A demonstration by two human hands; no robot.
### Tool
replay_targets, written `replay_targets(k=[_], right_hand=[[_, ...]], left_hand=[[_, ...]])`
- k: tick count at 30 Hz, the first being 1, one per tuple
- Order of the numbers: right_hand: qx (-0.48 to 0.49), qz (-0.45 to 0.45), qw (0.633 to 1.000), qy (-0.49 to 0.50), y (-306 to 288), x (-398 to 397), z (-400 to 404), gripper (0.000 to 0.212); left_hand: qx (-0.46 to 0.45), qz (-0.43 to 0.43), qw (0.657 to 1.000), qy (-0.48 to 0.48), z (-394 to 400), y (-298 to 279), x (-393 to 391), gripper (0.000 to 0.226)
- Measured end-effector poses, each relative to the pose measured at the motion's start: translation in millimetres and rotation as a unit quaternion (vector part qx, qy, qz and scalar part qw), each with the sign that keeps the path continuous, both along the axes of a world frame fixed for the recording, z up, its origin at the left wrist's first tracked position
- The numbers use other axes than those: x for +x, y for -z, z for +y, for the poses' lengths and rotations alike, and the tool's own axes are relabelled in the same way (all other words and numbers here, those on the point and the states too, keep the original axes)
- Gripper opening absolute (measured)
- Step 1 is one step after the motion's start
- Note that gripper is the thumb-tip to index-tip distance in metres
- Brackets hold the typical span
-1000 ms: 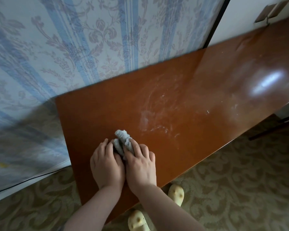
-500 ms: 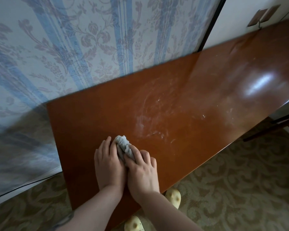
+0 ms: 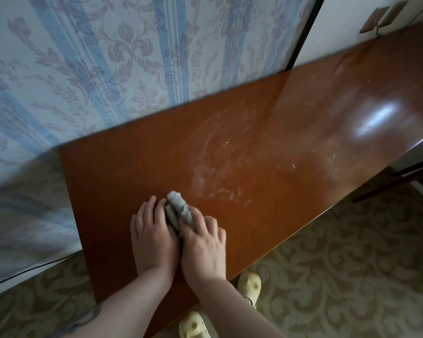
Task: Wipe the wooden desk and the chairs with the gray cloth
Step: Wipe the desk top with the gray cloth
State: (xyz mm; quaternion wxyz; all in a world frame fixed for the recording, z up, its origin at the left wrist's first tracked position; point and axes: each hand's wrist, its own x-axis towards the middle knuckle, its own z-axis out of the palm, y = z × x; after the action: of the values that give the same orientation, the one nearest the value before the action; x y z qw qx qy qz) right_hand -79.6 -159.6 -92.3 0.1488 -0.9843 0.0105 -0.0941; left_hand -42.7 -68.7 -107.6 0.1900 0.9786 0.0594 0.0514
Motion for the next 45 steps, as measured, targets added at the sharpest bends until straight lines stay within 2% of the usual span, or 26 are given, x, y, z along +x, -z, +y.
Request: replay_targets(k=[1,4,8,9,10,12,14,16,18,21,24,25,26,28,30,31,33,36,39,41,43,45], right_hand=[[0.002,0.007,1.0,0.026,2.6,-1.8,-10.0,0.045],[0.014,0.027,0.979,0.204,7.8,-17.1,-54.4,0.061],[0.084,0.04,0.911,0.401,4.1,-23.3,-85.8,0.041],[0.081,0.022,0.911,0.405,0.3,-19.3,-78.1,0.043],[0.063,-0.004,0.929,0.365,-6.9,-13.4,-64.1,0.05],[0.022,-0.029,0.982,0.186,-13.7,-4.6,-24.9,0.056],[0.007,0.0,0.999,0.038,-10.1,-4.7,7.3,0.044],[0.028,0.031,0.999,0.006,-4.7,-2.8,6.6,0.037],[0.015,0.029,0.999,0.033,3.4,-3.3,-16.3,0.044],[0.018,0.049,0.977,0.206,4.7,-13.2,-56.2,0.058],[0.096,0.067,0.915,0.386,2.4,-26.1,-82.3,0.043],[0.126,0.054,0.894,0.426,2.8,-27.1,-82.3,0.038],[0.13,0.032,0.893,0.43,2.4,-25.7,-77.0,0.035],[0.086,-0.023,0.947,0.309,1.0,-16.3,-49.3,0.038],[0.03,-0.034,0.993,0.105,-0.2,-6.1,-12.2,0.053],[0.014,-0.016,0.999,0.032,0.9,-0.7,-0.9,0.057],[0.011,0.023,0.999,-0.038,4.6,9.0,1.6,0.054],[-0.017,0.025,0.998,-0.048,10.7,6.3,-27.6,0.047],[-0.011,0.023,0.994,0.106,13.5,-11.5,-56.2,0.047],[0.024,-0.005,0.984,0.176,11.7,-19.1,-58.6,0.044],[0.057,-0.041,0.986,0.153,7.2,-15.6,-45.2,0.044],[0.05,-0.056,0.996,0.055,0.8,-1.6,-20.3,0.049]], left_hand=[[-0.003,-0.003,1.0,0.0,-0.3,0.0,-0.6,0.041],[0.002,0.001,1.0,0.0,-1.6,-2.9,-2.5,0.043],[0.017,0.019,1.0,0.005,-2.0,-5.7,-4.3,0.045],[0.016,0.023,1.0,0.006,-2.0,-6.1,-3.9,0.045],[0.017,0.028,0.999,0.006,-2.1,-6.5,-3.3,0.045],[0.024,0.026,0.999,0.005,-1.4,-3.8,-0.8,0.044],[0.021,-0.001,1.0,0.008,0.0,0.2,1.2,0.042],[0.008,-0.014,1.0,0.005,0.5,2.6,0.8,0.038],[-0.002,-0.008,1.0,0.001,-0.2,1.8,-0.1,0.038],[0.005,0.008,1.0,0.001,-1.3,-2.9,-2.5,0.043],[0.012,0.022,1.0,0.001,-2.3,-6.6,-2.8,0.044],[0.012,0.024,1.0,0.002,-2.4,-7.0,-3.0,0.044],[0.013,0.027,1.0,0.004,-2.5,-6.9,-3.1,0.045],[0.015,0.032,0.999,0.005,-1.9,-6.4,-2.3,0.045],[0.01,0.026,1.0,0.002,0.4,-4.3,0.2,0.044],[0.002,0.022,1.0,0.004,1.0,-2.8,0.9,0.044],[-0.011,0.012,1.0,0.01,2.5,-0.4,0.7,0.042],[0.011,0.001,0.999,0.038,8.8,-0.9,1.2,0.044],[0.029,0.02,0.997,0.065,19.5,-3.7,5.8,0.045],[0.031,0.029,0.997,0.07,23.4,-5.6,11.3,0.046],[0.024,0.046,0.997,0.057,24.1,-6.8,14.5,0.046],[0.029,0.051,0.997,0.043,23.7,-6.2,15.1,0.046]])
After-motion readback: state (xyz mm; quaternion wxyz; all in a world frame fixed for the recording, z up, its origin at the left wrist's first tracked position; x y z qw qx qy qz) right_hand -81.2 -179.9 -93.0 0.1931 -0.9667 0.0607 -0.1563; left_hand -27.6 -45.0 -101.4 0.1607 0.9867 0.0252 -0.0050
